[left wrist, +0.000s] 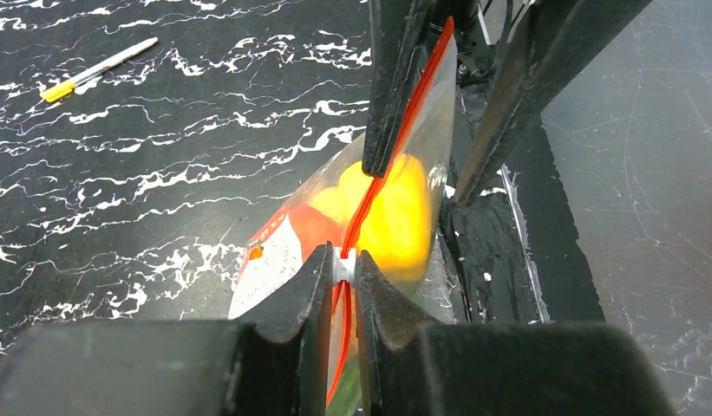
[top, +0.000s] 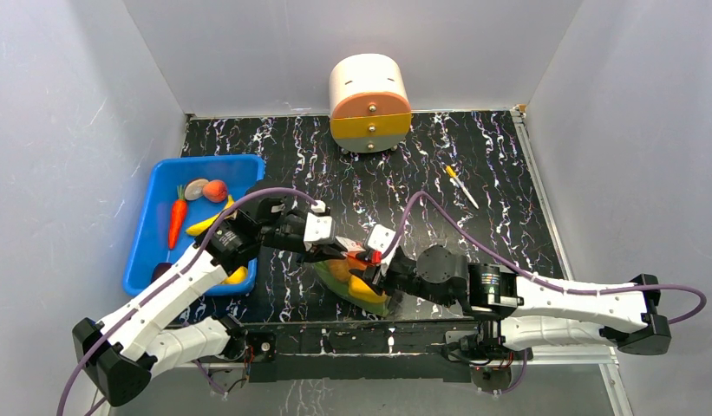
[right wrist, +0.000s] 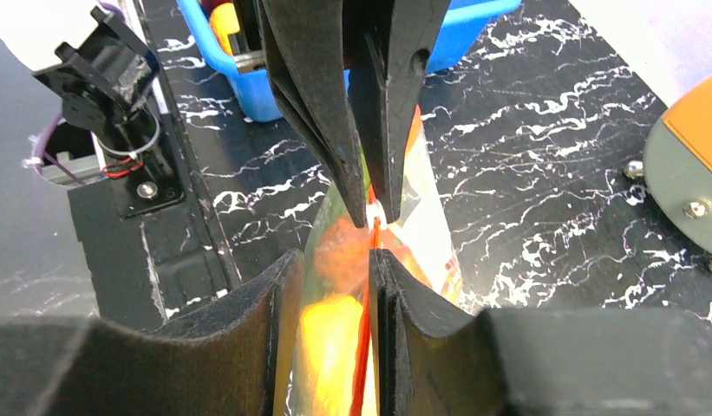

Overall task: Place the food in the zip-top bag and seal the zipper
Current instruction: Zip the zipper food storage bag at the center of the board.

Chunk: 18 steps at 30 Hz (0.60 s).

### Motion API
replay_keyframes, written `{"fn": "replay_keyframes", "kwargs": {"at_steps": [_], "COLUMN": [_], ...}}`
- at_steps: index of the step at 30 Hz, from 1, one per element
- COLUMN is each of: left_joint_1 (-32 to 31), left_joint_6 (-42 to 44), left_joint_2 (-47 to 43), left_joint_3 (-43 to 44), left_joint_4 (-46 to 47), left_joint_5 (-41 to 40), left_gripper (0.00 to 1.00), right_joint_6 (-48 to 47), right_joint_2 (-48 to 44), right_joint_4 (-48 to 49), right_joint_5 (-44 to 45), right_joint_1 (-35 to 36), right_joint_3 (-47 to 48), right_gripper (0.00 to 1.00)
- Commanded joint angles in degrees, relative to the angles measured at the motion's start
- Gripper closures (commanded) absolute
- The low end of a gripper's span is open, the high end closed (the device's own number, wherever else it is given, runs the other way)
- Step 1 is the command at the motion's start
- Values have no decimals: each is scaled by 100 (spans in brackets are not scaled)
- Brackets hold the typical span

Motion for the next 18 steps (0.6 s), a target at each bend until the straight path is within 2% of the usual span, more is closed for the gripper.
{"fn": "replay_keyframes", "kwargs": {"at_steps": [1,12,18], "left_joint_1": [33,33,33], "left_joint_6": [125,286,380], "left_joint_2": [47,-35,-36], "left_joint_3": [306,358,386], "left_joint_4": [94,19,-31], "left_joint_5": [382,518,520], "left_gripper": [100,100,100], "right_joint_6": [9,-366,-215], "right_joint_2": [-41,362,515], "right_joint_4": [-110,-508,-708], "right_joint_5": [292,605,494], "right_joint_1": [-5,-53,-58], "right_joint_3": [336,673,742], "right_gripper": [68,67,76]}}
